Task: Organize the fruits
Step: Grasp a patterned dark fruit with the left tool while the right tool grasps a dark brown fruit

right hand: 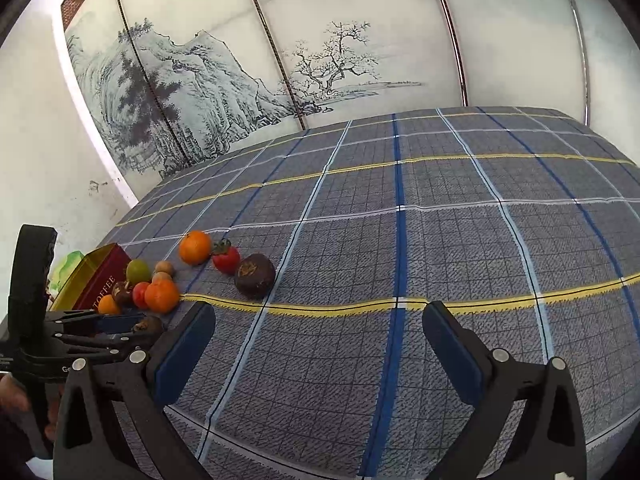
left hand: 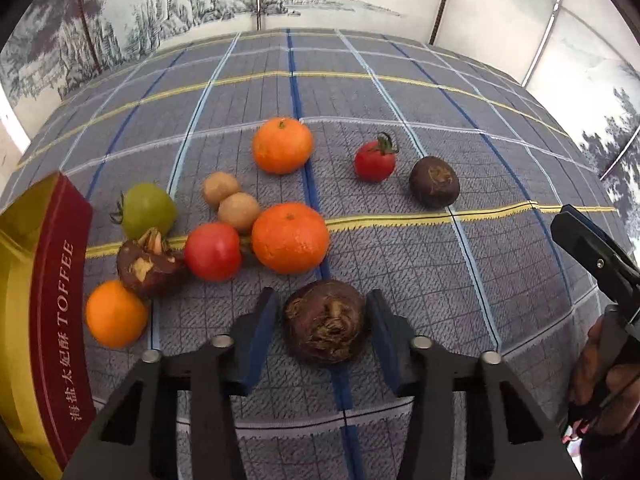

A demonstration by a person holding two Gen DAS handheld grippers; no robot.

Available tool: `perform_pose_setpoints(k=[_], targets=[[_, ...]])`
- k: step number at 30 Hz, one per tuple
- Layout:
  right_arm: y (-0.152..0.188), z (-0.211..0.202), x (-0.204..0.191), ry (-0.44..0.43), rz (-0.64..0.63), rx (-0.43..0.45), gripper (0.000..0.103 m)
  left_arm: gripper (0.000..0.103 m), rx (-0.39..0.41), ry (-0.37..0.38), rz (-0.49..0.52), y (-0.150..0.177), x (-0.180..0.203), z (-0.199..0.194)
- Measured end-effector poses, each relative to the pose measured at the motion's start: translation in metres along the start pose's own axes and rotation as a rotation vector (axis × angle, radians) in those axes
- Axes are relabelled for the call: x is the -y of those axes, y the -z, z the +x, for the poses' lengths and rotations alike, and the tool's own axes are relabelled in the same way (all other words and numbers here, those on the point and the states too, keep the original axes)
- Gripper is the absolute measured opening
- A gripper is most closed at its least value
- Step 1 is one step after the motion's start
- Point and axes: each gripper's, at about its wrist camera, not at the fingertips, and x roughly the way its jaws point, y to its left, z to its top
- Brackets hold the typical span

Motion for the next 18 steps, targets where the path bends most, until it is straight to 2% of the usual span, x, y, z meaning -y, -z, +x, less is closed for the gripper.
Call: perform_pose_setpoints(k=[5,7,13,14,16,18], targets=[[-0.001,0.001,0.005,-0.003,0.013,-0.007,0.103,0.043,0.011,0.015,-0.006,0.006,0.003,-0.014],[-0.001,0.001,0.006,-0.003,0.015,-0.006,0.103,0.043,0.017,0.058,-0.033,0.008,-0.001,-0.029],[-0.001,0.001,0.001,-0.003,-0.025,-0.009,0.103,0.043,0.060,0.041,-0.053,0.014,-0.009,-0.069],[-0.001,0.001,-0.002,-0.004,-0.043,-0.009,0.101,0.043,0.065,0.038,-0.057,0.013,-0.010,-0.073],[0.000,0.003,-0.013,-0.023,-0.103,-0.024,0.089,0.043,0.082,0.020,-0.054,0.016,-0.014,-0.084],[0.000,0.010,-0.028,-0.068,-0.158,-0.081,0.071,0.043,0.089,0.014,-0.053,0.015,-0.016,-0.090]])
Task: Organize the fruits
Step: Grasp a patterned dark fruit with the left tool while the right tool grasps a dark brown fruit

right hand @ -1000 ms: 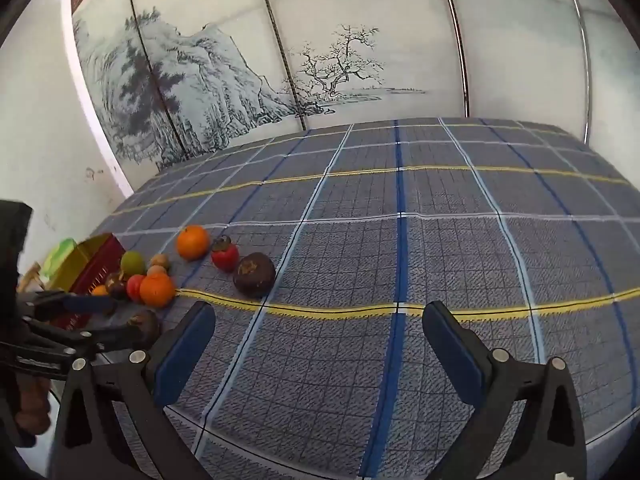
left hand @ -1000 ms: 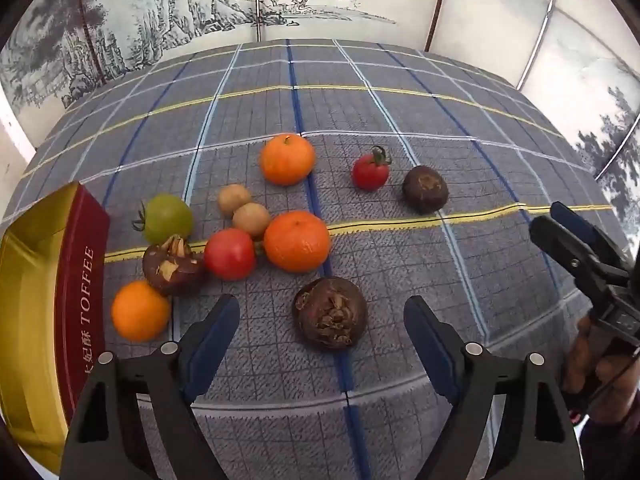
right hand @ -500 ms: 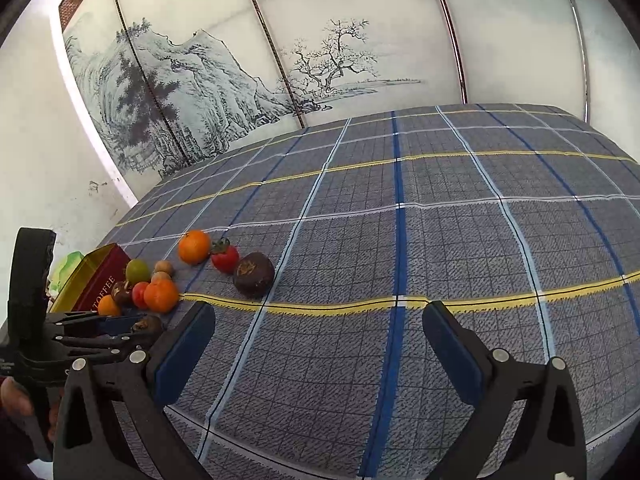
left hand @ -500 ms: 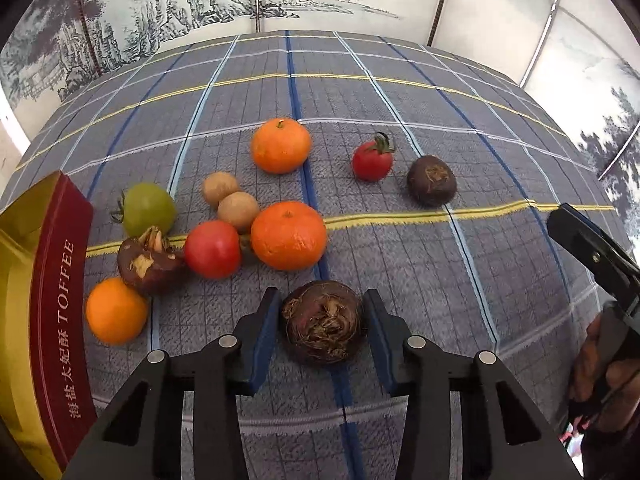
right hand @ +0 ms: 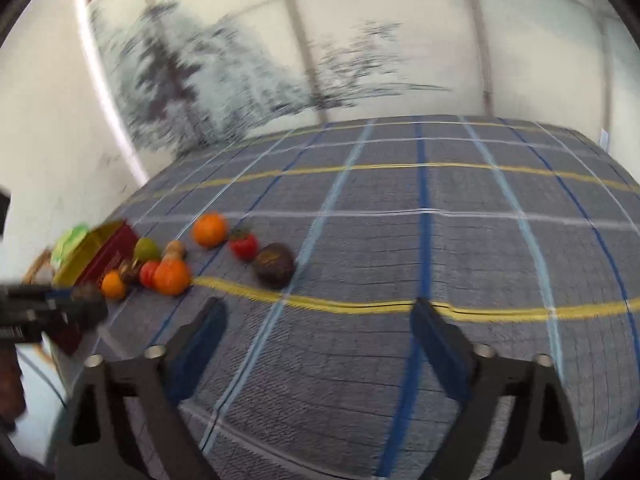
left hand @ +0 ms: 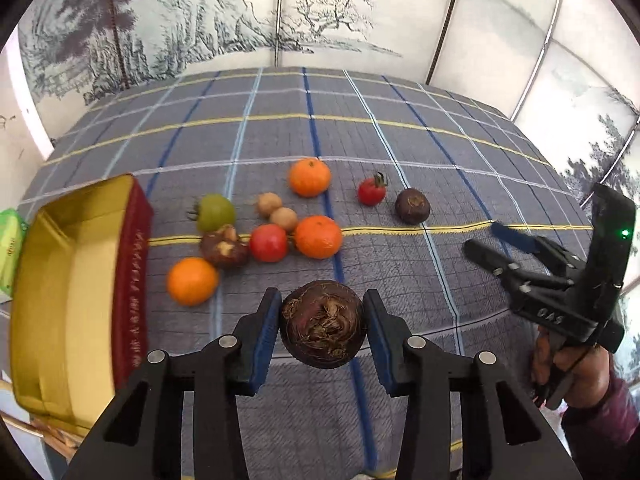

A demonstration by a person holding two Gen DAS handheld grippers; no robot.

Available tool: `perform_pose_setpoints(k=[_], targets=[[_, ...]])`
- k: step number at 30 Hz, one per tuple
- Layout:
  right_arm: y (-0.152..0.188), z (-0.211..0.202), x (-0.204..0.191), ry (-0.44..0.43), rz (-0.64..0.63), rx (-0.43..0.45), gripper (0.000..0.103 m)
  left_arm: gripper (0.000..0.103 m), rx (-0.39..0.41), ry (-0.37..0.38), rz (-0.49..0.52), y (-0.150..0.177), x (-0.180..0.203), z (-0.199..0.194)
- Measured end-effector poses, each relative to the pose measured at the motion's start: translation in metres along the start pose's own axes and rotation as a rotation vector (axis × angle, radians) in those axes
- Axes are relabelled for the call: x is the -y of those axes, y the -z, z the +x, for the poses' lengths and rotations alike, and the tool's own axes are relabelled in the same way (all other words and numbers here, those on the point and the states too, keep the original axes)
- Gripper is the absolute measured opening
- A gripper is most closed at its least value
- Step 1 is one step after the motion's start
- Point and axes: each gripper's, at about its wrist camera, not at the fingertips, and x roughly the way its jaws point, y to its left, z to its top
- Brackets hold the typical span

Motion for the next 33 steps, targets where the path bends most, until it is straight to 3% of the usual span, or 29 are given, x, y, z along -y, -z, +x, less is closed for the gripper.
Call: perform_pose_setpoints(k=[2,8,14,19,24,26,33], targets=[[-0.004,0.006,-0.014,-0.084,-0.024,-0.037,0.062,0.043,0.012,0.002,-0.004,0.002,-0.002,-0.008],[-0.022,0.026,-0.068,-0.241,-0.186,-0.077,0.051,0.043,0.042,-0.021,-0.015,0.002,-0.013,-0.027],[-0.032,0.063,-0.101,-0.283,-0.303,-0.157,0.047,0.043,0.073,-0.045,-0.039,0.002,-0.028,-0.046],[-0.033,0.074,-0.107,-0.263,-0.317,-0.182,0.047,0.043,0.086,-0.079,-0.064,0.003,-0.048,-0.056],[-0.035,0.066,-0.105,-0.210,-0.315,-0.138,0.047,0.043,0.098,-0.100,-0.110,0.000,-0.073,-0.063],[-0.041,0.063,-0.092,-0.181,-0.289,-0.111,0.047,0.043,0.104,-0.098,-0.126,-0.001,-0.078,-0.065],[-0.054,0.064,-0.047,-0.087,-0.261,-0.152,0.047,0.043,0.107,-0.086,-0.119,0.001,-0.081,-0.065]])
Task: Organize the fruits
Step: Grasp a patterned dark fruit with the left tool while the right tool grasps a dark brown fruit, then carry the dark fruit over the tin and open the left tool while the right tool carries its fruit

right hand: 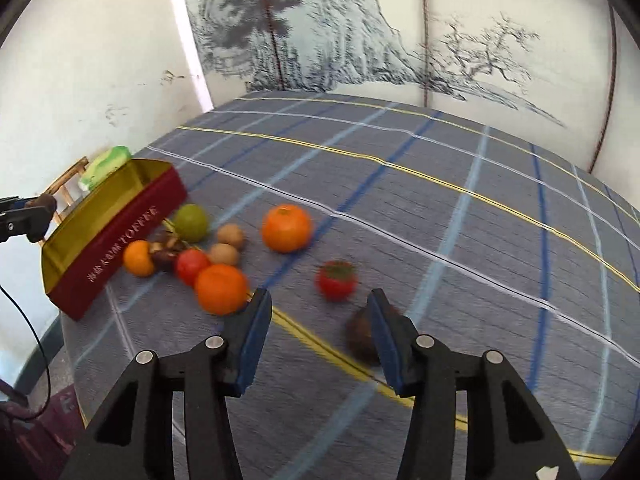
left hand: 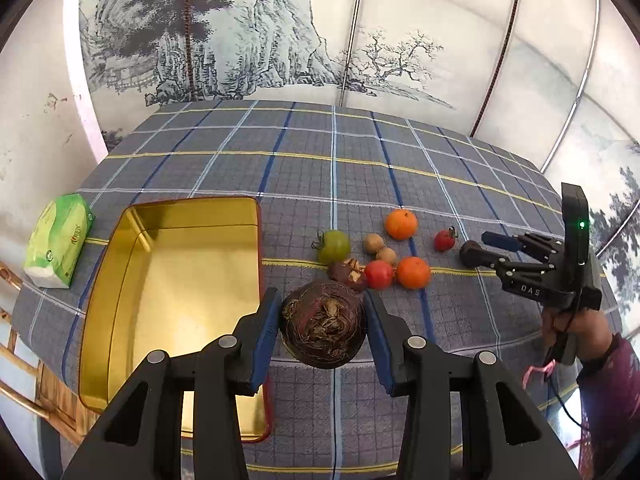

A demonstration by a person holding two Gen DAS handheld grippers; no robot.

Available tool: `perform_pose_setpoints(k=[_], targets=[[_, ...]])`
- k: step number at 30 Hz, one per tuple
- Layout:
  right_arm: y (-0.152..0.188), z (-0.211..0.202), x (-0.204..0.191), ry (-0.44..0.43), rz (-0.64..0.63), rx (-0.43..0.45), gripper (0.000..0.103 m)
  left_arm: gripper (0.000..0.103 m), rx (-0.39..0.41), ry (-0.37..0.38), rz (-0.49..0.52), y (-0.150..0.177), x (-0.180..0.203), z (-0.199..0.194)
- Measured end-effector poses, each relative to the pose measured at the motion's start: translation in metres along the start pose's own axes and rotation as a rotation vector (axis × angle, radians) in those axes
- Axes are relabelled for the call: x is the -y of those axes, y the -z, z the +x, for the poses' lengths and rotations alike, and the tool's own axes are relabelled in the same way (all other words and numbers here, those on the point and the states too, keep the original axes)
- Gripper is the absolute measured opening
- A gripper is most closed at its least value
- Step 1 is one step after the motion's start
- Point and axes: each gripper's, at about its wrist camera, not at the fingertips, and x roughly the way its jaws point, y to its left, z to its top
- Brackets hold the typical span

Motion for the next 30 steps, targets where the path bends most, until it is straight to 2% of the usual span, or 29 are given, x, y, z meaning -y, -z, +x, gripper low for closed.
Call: perform_pose_setpoints(k=[2,10,11,13,22,30], targets=[[0.002,-0.001,0.007,0.041,0.003,-0.008,0.047,0.043,-0.002,0.003,0.001,0.000,0.000,0.001],[0.010,0.022,0.021,0.036,0.064,-0.065,0.048,0.043,-0.001,-0.004,-0.004,-0.003,-0.006,0.003],[0.010,0.027,0.022,0.032,0.068,-0.080,0.038,0.043,0.000,-0.012,-0.007,-0.004,-0.008,0.003],[0.010,0.029,0.022,0.041,0.079,-0.083,0.035,0.043,0.002,-0.025,-0.016,-0.005,-0.013,0.004],[0.034,-0.007,0.004,0.060,0.162,0.022,0.034,0.043,0.004,-0.107,-0.008,-0.007,-0.036,0.015],[0.047,-0.029,-0.009,0.066,0.192,0.050,0.034,0.043,-0.002,-0.192,0.048,-0.012,-0.060,0.035]])
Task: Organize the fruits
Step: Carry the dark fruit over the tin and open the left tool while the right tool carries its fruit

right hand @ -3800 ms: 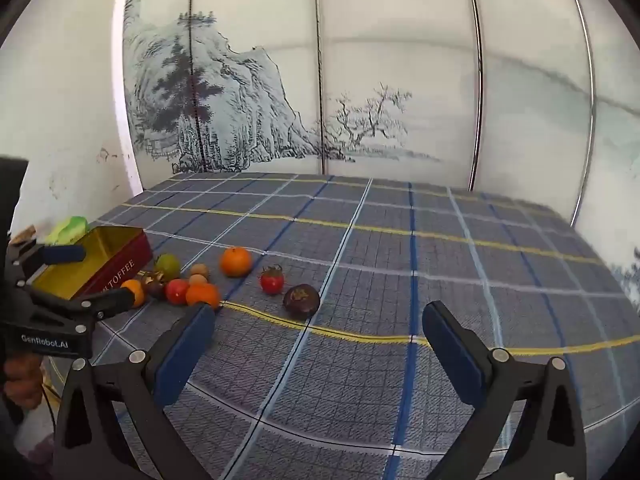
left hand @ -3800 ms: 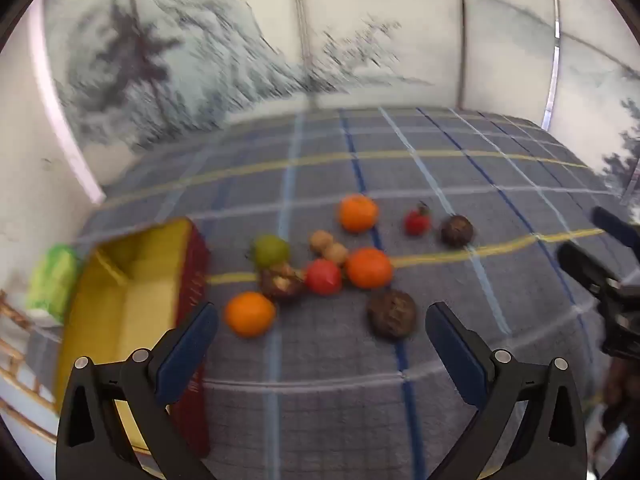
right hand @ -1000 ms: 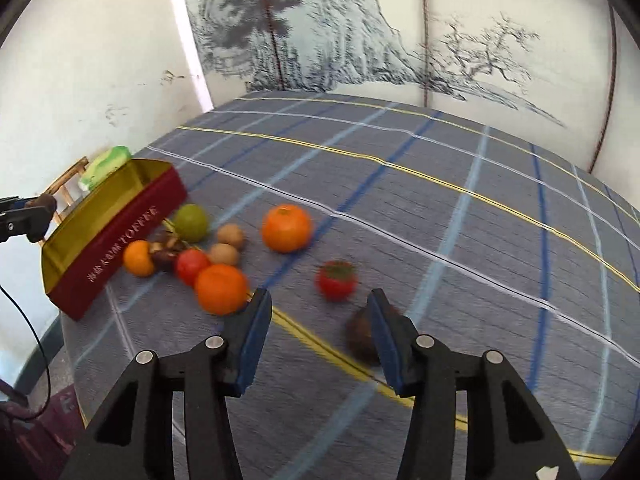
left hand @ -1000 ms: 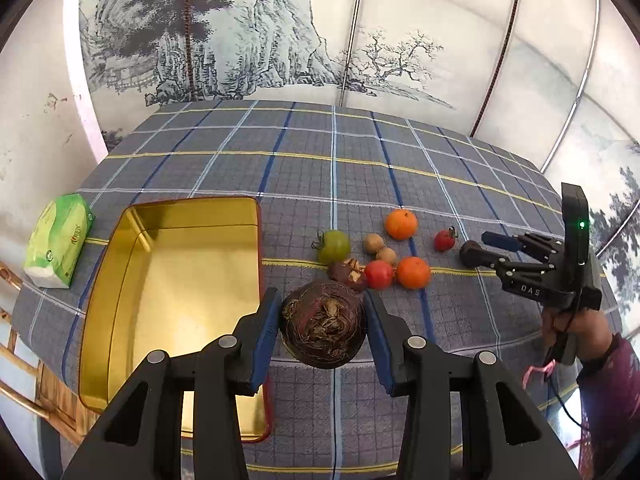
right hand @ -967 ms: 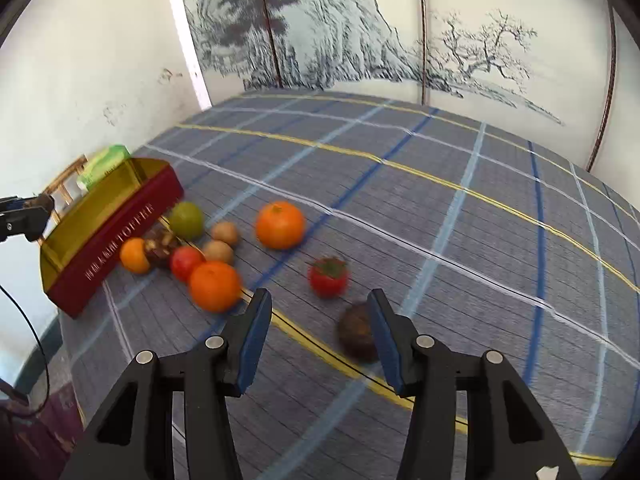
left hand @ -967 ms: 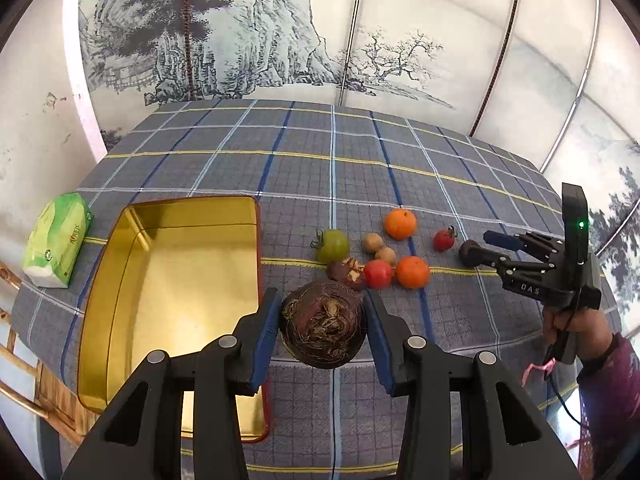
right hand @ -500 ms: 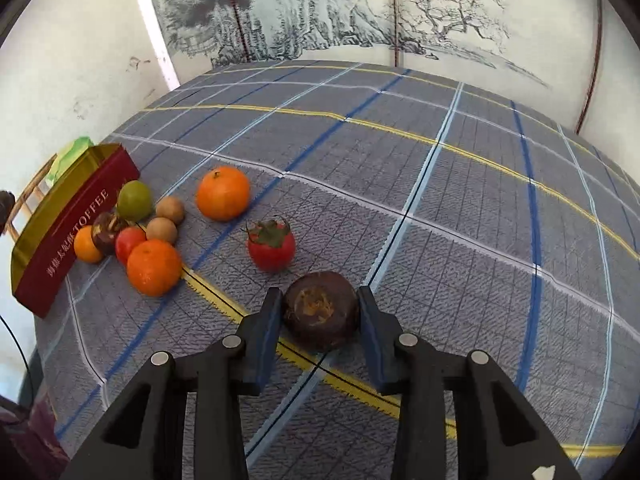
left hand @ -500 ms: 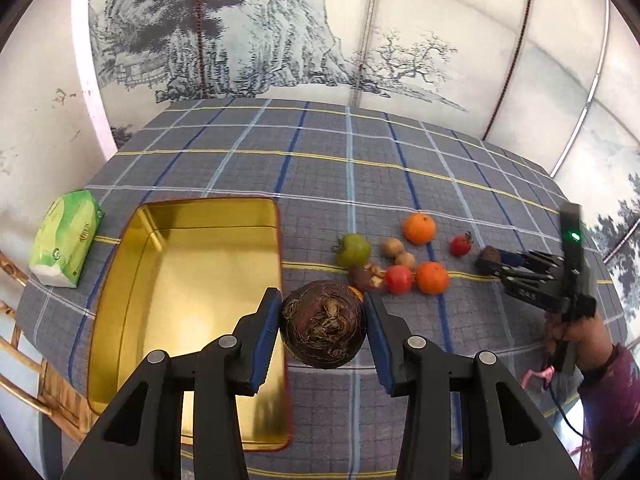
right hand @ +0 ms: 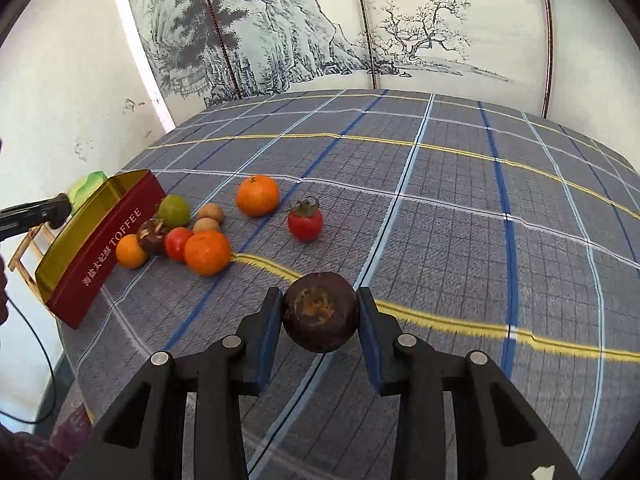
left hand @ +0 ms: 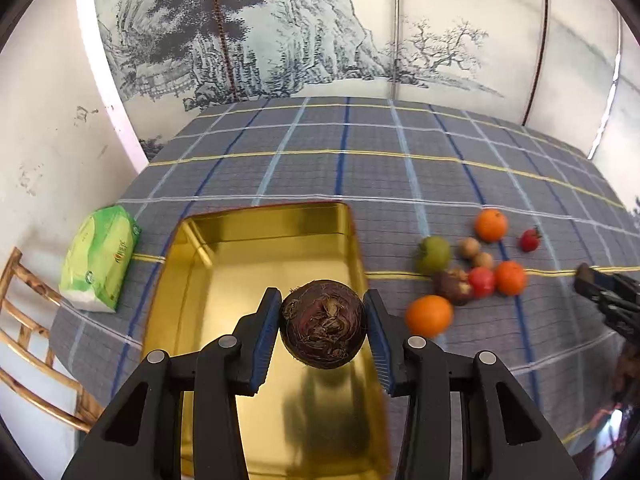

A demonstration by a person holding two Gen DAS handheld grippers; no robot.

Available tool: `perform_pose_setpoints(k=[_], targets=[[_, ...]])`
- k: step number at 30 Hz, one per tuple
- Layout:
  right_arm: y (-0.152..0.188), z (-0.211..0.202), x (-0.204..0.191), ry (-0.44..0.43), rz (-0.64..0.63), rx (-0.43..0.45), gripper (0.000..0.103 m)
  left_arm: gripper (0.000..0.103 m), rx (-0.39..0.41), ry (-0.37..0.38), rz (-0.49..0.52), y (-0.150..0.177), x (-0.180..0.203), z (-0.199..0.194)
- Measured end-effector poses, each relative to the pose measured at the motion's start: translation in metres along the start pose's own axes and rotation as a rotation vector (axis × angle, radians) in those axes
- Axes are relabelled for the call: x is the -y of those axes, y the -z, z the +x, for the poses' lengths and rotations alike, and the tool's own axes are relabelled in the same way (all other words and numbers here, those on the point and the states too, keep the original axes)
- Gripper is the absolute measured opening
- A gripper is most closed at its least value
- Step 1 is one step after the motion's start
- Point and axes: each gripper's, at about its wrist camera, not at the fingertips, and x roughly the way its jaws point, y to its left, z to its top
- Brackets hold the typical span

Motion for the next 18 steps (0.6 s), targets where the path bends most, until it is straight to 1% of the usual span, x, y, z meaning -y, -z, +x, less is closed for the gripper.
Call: perform_pose_setpoints(k=[3,6,12,18], targets=[[-0.001,-0.010,-0.006,0.000,-0.002,0.018,0.034,0.043,-0.004,-0.041,0.032,-0.003,-0.009,0.012],[-0.005,-0.019,-0.014,-0.003,-0.011,0.033,0.034,0.043,-0.022,-0.071,0.043,-0.008,-0.021,0.027],[-0.016,-0.028,-0.031,-0.015,-0.036,0.046,0.034,0.043,-0.059,-0.106,0.050,-0.010,-0.044,0.050],[-0.023,-0.030,-0.048,-0.032,-0.057,0.056,0.034,0.043,-0.079,-0.127,0.075,-0.017,-0.057,0.063]])
